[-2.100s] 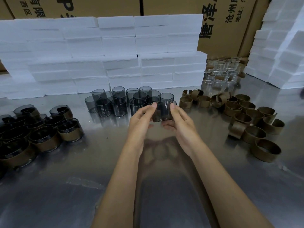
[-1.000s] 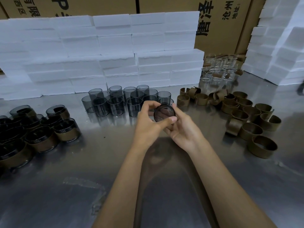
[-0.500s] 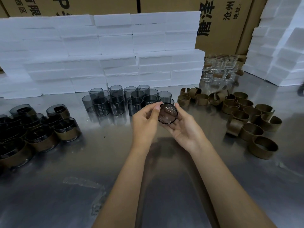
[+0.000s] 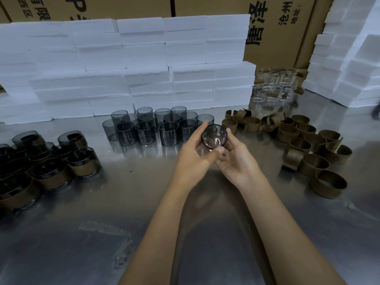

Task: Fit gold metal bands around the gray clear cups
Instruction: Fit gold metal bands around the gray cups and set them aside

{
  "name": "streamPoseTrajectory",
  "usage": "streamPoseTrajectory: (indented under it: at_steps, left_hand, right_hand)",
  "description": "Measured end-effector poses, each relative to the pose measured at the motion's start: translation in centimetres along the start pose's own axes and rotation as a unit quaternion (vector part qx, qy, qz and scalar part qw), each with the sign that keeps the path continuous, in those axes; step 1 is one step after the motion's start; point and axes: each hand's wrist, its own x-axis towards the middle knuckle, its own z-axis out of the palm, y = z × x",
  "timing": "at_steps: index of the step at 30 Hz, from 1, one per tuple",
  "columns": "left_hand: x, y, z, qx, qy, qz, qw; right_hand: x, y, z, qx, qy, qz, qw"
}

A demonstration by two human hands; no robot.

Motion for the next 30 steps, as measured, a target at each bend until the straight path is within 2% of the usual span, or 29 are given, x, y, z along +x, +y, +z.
streamPoseTrajectory:
  at_steps: [3, 6, 8, 11, 14, 17, 20, 24, 30]
  left_hand:
    - [0.2, -0.4, 0.0, 0.04, 0.048, 0.013, 0.998]
    - [0.6, -0.3, -0.9, -0.042, 0.103, 0.016, 0.994]
    - [0.9, -0.3, -1.7, -0.126, 0.14, -0.008, 0.982]
    - [1.0, -0.1, -2.3, -0.303, 0.127, -0.072, 0.942]
    - [1.0, 0.0, -2.3, -0.379, 0.098, -0.117, 0.913]
    - [0.9, 0.2, -1.9, -0.387, 0.051, -0.163, 0.906]
    - [0.8, 0.3, -1.6, -0.383, 0.037, -0.178, 0.906]
    - [0.8, 0.1, -1.6, -0.367, 0.029, -0.174, 0.913]
    - [0.6, -0.2, -1.6, -0.341, 0.004, -0.173, 0.924]
  right_hand:
    - [-0.1, 0.3, 0.1, -0.035, -0.016, -0.012, 0.999]
    - [-0.4, 0.4, 0.1, -0.08, -0.033, -0.017, 0.996]
    - [-0.6, 0.5, 0.4, -0.133, -0.013, -0.036, 0.99]
    - [-1.0, 1.3, 1.5, -0.272, 0.035, -0.131, 0.953]
    - [-1.5, 2.3, 2.1, -0.369, -0.005, -0.222, 0.903]
    - [-1.5, 2.6, 1.9, -0.404, -0.053, -0.256, 0.876]
    - [-1.5, 2.7, 1.8, -0.412, -0.058, -0.276, 0.867]
    - [-1.4, 2.7, 1.8, -0.415, -0.045, -0.299, 0.858]
    - [-0.6, 3.0, 1.4, -0.43, 0.022, -0.314, 0.846]
